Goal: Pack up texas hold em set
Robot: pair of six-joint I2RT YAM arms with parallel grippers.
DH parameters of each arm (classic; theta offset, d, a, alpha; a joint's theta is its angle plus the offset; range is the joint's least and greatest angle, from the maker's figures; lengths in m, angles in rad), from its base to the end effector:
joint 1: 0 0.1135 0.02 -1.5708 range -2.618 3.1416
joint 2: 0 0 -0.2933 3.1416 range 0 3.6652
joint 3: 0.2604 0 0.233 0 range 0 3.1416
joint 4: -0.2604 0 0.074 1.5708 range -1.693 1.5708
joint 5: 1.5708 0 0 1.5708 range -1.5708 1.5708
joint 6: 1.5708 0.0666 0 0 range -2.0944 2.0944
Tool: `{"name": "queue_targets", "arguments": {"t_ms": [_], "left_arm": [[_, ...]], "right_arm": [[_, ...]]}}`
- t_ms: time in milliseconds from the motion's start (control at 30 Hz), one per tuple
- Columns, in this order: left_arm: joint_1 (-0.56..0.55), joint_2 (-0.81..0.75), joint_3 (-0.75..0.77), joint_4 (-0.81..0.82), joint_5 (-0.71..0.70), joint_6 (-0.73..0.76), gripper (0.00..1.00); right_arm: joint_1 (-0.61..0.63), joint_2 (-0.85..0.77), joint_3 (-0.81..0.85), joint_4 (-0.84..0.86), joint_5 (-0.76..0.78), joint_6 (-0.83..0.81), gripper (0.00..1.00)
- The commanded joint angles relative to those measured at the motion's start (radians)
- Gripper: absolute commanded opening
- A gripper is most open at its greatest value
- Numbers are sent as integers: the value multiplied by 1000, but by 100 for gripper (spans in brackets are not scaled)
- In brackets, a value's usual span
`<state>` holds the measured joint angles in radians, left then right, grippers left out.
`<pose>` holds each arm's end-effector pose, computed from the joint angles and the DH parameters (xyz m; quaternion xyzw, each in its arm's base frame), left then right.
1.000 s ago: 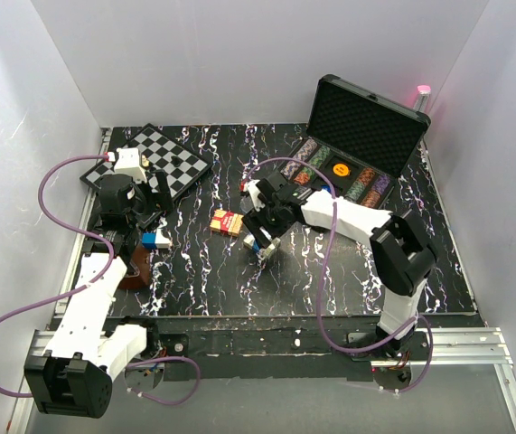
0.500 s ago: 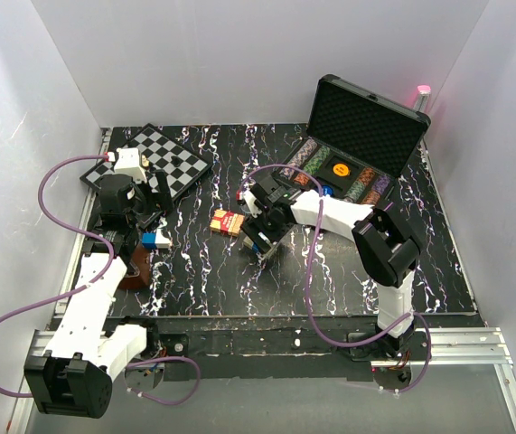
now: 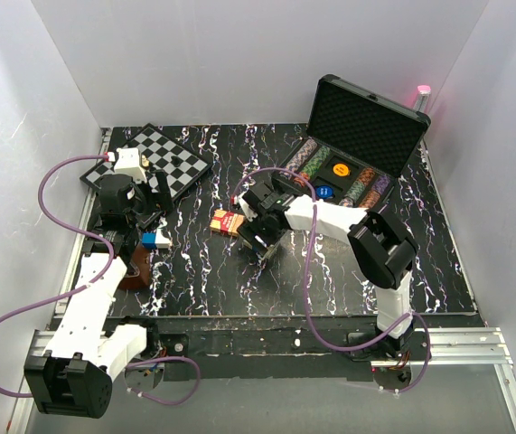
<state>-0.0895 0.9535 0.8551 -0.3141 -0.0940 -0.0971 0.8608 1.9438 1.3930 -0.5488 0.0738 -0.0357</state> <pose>0.2084 -0.0124 0.3340 -0.0289 0.8359 -0.0118 0.5480 0.2735 0.3107 0.1948 -0.4134 0.8794 0.0607 0.2281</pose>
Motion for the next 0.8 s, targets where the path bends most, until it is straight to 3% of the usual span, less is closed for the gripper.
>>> {"name": "queue_targets", "arguments": {"t_ms": [0, 267, 467, 633, 767], "left_arm": [[-6, -15, 9, -3, -6, 2, 98], [-6, -13, 9, 0, -6, 2, 98], [-6, -12, 9, 1, -6, 4, 98], [-6, -16, 9, 1, -7, 4, 98], [-6, -19, 9, 0, -7, 4, 98]], "right_arm": [[4, 33, 0, 16, 18, 3, 81], [4, 34, -25, 33, 32, 10, 79], [4, -9, 9, 10, 56, -10, 43], [-20, -123, 64, -3, 118, -111, 34], [-132, -195, 118, -23, 110, -196, 29]]}}
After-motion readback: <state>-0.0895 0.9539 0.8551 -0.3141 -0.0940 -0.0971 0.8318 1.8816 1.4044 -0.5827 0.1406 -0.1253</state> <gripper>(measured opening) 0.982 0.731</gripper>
